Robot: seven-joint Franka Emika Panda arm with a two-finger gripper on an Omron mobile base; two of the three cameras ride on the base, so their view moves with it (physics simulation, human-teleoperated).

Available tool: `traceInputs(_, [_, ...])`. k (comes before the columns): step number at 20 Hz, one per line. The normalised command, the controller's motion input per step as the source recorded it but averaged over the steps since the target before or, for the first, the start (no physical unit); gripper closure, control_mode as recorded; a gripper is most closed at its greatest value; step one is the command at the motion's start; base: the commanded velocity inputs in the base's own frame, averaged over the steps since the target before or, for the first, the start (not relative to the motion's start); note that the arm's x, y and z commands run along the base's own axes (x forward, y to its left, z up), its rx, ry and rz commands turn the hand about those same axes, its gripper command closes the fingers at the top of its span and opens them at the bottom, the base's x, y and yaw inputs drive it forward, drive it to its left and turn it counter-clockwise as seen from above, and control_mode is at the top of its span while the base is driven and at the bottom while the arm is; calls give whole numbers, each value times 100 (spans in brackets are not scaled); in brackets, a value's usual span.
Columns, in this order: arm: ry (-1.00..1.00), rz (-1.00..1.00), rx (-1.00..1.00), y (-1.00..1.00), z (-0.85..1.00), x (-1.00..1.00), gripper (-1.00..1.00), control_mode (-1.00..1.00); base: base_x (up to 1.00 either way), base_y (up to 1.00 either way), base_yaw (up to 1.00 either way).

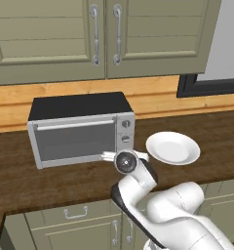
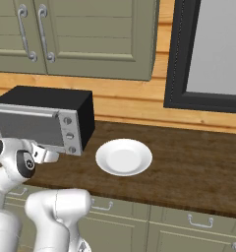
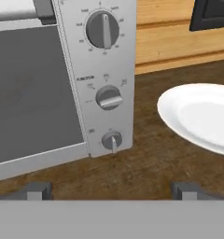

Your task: Pick up the kebab skewer and baguette bread, and place them inside the toaster oven. Close the toaster oven door and start by setting the timer.

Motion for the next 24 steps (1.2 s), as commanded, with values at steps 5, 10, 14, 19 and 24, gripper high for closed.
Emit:
traceInputs(5, [-12, -12, -13, 0, -23, 1, -100, -100, 0, 0, 0])
traceInputs(10, [-5, -10, -8, -14, -14, 20, -100, -100, 0, 0, 0])
traceInputs(14, [-1, 0, -1, -43, -3, 18, -100, -100, 0, 0, 0])
traceInputs(19, [0, 0, 0, -35, -6, 14, -100, -100, 0, 0, 0])
traceInputs(24, [3, 0, 0, -43, -11, 9, -100, -100, 0, 0, 0])
